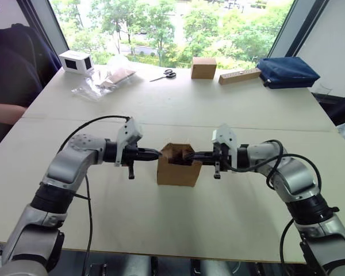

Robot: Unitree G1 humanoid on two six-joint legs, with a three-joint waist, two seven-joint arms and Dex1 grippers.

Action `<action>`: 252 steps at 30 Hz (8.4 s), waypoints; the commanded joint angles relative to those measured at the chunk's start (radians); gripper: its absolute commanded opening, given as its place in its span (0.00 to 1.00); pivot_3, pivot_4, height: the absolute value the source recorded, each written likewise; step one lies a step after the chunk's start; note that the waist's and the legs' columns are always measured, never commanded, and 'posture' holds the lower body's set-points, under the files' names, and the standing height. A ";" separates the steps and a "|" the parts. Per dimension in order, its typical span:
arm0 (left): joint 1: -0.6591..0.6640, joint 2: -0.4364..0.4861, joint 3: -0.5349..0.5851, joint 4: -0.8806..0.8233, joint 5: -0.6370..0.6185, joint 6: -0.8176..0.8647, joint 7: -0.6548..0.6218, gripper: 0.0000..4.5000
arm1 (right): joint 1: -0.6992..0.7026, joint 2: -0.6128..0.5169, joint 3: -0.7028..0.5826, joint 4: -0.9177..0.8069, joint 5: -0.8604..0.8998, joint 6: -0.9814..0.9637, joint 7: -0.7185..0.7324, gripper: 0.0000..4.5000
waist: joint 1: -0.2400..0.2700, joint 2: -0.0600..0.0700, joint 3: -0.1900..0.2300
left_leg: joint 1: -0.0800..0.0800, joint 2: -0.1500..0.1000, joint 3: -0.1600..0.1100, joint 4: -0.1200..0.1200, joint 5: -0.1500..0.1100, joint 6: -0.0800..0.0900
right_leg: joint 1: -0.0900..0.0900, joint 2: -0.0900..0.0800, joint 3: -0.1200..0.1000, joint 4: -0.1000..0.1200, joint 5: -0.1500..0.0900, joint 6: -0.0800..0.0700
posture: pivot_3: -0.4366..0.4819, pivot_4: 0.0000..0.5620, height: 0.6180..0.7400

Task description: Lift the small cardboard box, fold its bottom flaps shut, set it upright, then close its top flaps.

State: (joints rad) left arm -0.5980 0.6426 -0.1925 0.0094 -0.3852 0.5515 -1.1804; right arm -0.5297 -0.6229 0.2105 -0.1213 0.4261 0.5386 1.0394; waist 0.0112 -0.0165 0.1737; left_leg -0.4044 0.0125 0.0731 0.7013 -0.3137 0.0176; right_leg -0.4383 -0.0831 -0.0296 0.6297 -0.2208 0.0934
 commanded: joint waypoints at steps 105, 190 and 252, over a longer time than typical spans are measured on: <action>-0.313 -0.263 0.039 0.786 0.247 -0.376 -0.252 0.00 | 0.044 0.052 0.135 -0.266 -0.141 0.046 -0.186 0.00 | -0.001 0.000 0.000 | -0.002 0.000 0.000 0.000 0.000 0.001 | -0.002 0.001 -0.001 0.000 0.000 0.000 | 0.48 0.27 1.00; 0.226 0.012 0.135 -0.226 -0.201 0.185 0.117 0.00 | -0.049 0.060 0.085 -0.133 -0.180 0.047 -0.100 0.00 | -0.021 0.001 -0.001 | 0.002 0.002 -0.002 -0.001 0.000 0.000 | 0.002 0.000 0.000 0.000 0.000 -0.001 | 0.48 0.27 1.00; 0.061 -0.162 0.131 0.000 -0.149 0.166 0.196 0.00 | 0.065 0.021 0.088 -0.379 -0.181 0.013 -0.111 0.00 | -0.021 0.001 -0.001 | 0.003 0.002 -0.002 -0.001 0.000 0.000 | 0.002 0.000 -0.001 -0.001 0.000 0.000 | 0.48 0.27 1.00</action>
State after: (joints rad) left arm -0.5264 0.4841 -0.0653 0.0099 -0.5323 0.7281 -0.9814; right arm -0.4702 -0.5996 0.3157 -0.4552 0.2217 0.5399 0.9230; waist -0.0096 -0.0160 0.1732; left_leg -0.4017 0.0141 0.0710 0.6999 -0.3137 0.0174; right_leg -0.4360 -0.0837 -0.0304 0.6290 -0.2208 0.0930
